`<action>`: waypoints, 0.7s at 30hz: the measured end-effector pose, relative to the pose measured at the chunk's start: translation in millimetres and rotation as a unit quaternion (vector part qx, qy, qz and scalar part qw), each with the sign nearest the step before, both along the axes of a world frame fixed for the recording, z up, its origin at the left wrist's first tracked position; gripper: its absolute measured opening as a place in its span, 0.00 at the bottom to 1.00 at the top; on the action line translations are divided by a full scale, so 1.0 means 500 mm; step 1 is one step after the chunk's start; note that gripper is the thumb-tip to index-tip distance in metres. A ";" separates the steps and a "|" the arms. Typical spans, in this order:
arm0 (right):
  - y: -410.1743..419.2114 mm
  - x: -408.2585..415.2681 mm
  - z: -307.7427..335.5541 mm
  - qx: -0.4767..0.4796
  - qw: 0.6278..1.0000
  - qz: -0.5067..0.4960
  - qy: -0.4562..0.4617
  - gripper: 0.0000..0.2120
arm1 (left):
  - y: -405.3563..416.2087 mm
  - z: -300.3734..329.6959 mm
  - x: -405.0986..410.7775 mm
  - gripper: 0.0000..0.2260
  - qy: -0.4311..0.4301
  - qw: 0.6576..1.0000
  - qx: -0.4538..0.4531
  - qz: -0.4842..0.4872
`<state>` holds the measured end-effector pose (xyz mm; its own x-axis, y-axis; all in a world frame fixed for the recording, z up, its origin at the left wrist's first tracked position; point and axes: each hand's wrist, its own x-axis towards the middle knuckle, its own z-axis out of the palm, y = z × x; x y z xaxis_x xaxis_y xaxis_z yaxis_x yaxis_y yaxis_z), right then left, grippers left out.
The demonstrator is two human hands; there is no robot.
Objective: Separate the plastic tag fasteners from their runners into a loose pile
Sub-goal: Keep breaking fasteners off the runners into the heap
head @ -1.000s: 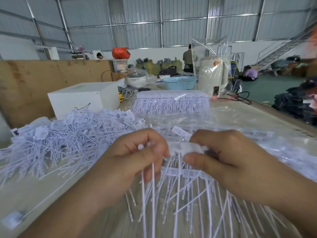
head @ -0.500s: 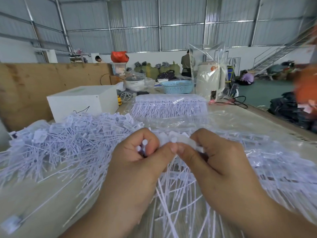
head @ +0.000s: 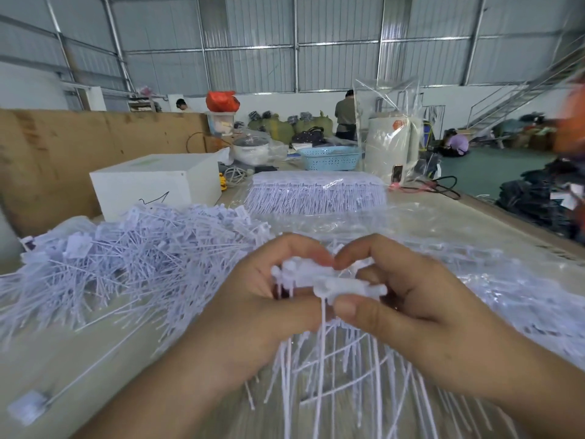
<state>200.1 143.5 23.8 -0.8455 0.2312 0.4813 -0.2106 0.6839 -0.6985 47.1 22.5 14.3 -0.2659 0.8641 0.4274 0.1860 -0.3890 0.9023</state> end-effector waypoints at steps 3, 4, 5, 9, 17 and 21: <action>0.006 0.004 0.002 0.025 1.000 0.003 -0.015 0.13 | -0.007 0.009 0.010 0.18 0.057 0.994 -0.039 -0.084; 0.008 0.005 0.003 0.028 0.999 0.000 -0.023 0.14 | -0.011 0.013 0.010 0.19 0.073 0.990 -0.055 -0.108; 0.011 0.006 0.004 0.033 0.999 -0.005 -0.034 0.15 | -0.015 0.016 0.006 0.21 0.081 0.986 -0.071 -0.127; 0.019 0.007 0.003 0.054 0.996 -0.023 -0.060 0.16 | -0.019 0.019 -0.012 0.19 0.074 0.973 -0.122 -0.180; 0.024 0.008 0.010 0.125 0.984 -0.077 -0.103 0.19 | -0.005 0.011 -0.009 0.07 0.081 0.991 -0.098 -0.041; 0.026 0.004 0.011 0.077 0.988 -0.121 -0.051 0.15 | 0.003 0.005 -0.001 0.09 0.059 0.995 -0.076 0.020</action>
<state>202.3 156.7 29.3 -0.8203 0.3634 0.4418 0.0390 0.8060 -0.5906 46.9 24.2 16.9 -0.2570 0.9108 0.3231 0.3063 -0.2403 0.9211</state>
